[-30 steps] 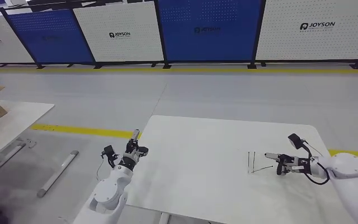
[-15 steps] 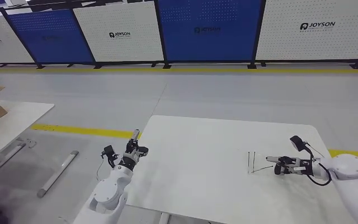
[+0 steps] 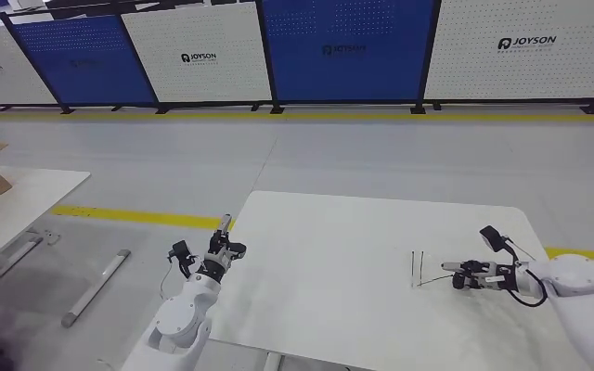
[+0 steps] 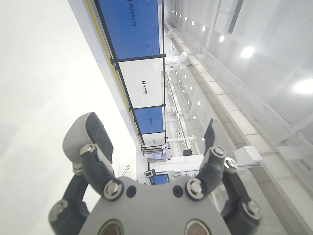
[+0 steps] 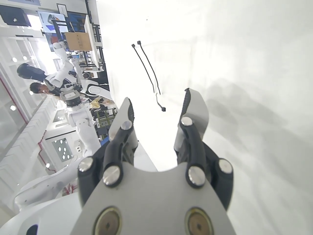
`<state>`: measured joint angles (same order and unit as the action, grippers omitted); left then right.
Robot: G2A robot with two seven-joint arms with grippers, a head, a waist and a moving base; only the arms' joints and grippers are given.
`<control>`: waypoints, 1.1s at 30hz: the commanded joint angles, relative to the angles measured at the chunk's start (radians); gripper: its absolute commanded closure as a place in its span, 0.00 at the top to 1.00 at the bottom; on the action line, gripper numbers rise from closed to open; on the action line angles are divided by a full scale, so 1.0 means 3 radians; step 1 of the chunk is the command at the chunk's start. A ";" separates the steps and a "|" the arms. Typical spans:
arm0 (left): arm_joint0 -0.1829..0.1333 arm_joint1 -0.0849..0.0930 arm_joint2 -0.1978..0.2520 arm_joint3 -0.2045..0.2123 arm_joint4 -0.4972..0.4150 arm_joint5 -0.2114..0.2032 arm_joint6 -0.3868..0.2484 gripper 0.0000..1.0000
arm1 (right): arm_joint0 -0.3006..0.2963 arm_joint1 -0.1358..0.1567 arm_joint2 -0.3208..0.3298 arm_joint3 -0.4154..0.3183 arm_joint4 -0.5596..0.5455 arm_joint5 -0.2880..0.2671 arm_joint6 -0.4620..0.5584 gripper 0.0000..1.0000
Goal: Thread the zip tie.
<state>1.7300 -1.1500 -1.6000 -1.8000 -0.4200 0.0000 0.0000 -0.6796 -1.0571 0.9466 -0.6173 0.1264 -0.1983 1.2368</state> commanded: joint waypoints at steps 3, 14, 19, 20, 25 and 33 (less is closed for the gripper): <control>0.0000 0.0000 0.0000 0.0000 0.0000 0.0000 0.0000 1.00 | 0.0020 -0.0015 -0.0013 0.0039 -0.0007 0.0003 -0.0009 0.33; 0.0000 0.0000 0.0000 0.0000 0.0000 0.0000 0.0000 1.00 | 0.0058 -0.0045 -0.0031 0.0129 -0.0020 -0.0023 0.0005 0.27; 0.0000 0.0000 0.0000 0.0000 0.0000 0.0000 0.0000 1.00 | 0.0071 -0.0058 -0.0034 0.0161 -0.0018 -0.0036 0.0009 0.24; 0.0000 0.0000 0.0000 0.0000 0.0000 0.0000 0.0000 1.00 | 0.0072 -0.0059 -0.0034 0.0167 -0.0018 -0.0040 0.0010 0.24; 0.0000 0.0000 0.0000 0.0000 0.0000 0.0000 0.0000 1.00 | 0.0082 -0.0067 -0.0033 0.0195 -0.0023 -0.0056 0.0012 0.20; 0.0000 0.0000 0.0000 0.0000 0.0000 0.0000 0.0000 1.00 | 0.0094 -0.0077 -0.0030 0.0220 -0.0038 -0.0074 0.0012 0.00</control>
<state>1.7300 -1.1500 -1.6000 -1.8000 -0.4200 0.0000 0.0000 -0.6517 -1.0798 0.9372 -0.5521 0.1147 -0.2195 1.2397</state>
